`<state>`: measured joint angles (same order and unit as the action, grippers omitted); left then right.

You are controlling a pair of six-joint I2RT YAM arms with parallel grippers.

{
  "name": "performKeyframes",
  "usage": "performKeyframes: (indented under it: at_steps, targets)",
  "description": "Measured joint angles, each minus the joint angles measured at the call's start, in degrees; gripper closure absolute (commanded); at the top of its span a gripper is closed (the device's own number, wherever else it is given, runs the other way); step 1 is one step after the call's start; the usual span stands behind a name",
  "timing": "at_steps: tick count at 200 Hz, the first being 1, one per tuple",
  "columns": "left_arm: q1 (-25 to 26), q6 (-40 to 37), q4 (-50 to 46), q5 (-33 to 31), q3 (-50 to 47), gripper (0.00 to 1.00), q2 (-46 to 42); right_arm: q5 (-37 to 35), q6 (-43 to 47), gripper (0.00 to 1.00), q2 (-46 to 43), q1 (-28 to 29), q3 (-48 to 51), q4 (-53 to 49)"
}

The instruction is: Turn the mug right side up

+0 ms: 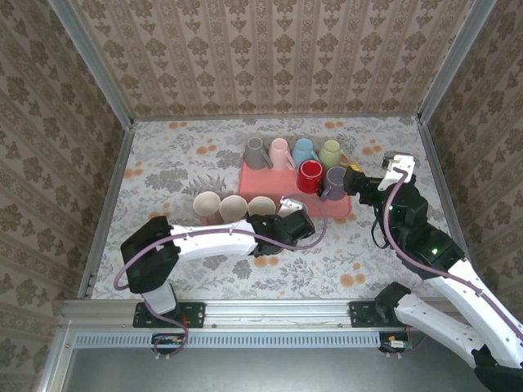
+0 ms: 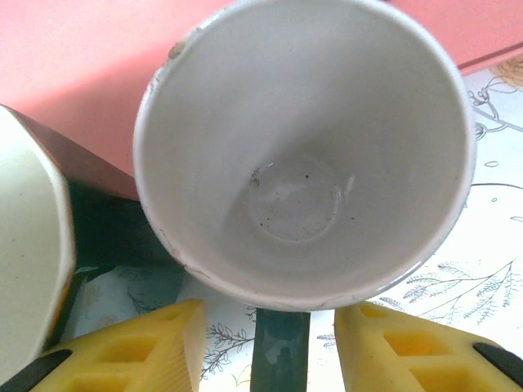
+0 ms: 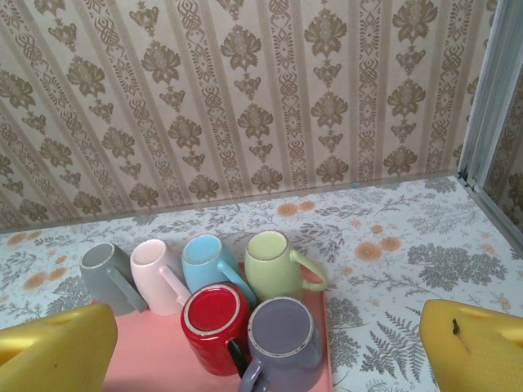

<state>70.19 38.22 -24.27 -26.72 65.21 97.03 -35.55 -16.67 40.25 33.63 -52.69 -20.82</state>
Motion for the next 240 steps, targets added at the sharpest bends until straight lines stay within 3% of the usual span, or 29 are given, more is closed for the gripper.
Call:
performKeyframes:
  at_steps: [49, 103, 124, 158, 181, 202, 240]
  targets:
    - [0.13, -3.19, -0.5, -0.37, 0.02, 0.56, -3.37, 1.25, 0.22, 0.04, 0.28, 0.0, 0.0, 0.02]
    - [-0.55, -16.09, -3.91, 2.6, 5.75, 0.53, -10.86, 9.09, 2.32, 0.06, 3.52, 0.0, -0.83, -0.48]
    - [-5.46, -19.1, -5.38, 6.45, 9.51, 0.53, -14.25, 13.35, 3.43, 0.07, 7.8, 0.0, -3.76, -1.88]
    - [-19.85, -20.35, -7.48, 12.31, 10.8, 0.52, -18.88, 17.05, 5.68, 0.1, 17.79, -0.07, -11.39, -5.33]
    - [-26.93, -19.58, -7.34, 16.57, 8.44, 0.51, -21.99, 18.53, 6.71, 0.09, 25.44, -0.5, -16.31, -6.32]
    - [-30.25, -17.59, -7.04, 19.8, 4.85, 0.51, -24.68, 19.76, 6.69, 0.08, 33.88, -1.57, -22.12, -9.25]
    - [-30.53, -15.41, -6.6, 23.85, 1.66, 0.51, -27.63, 22.56, 5.88, 0.05, 49.59, -5.9, -34.67, -16.2]
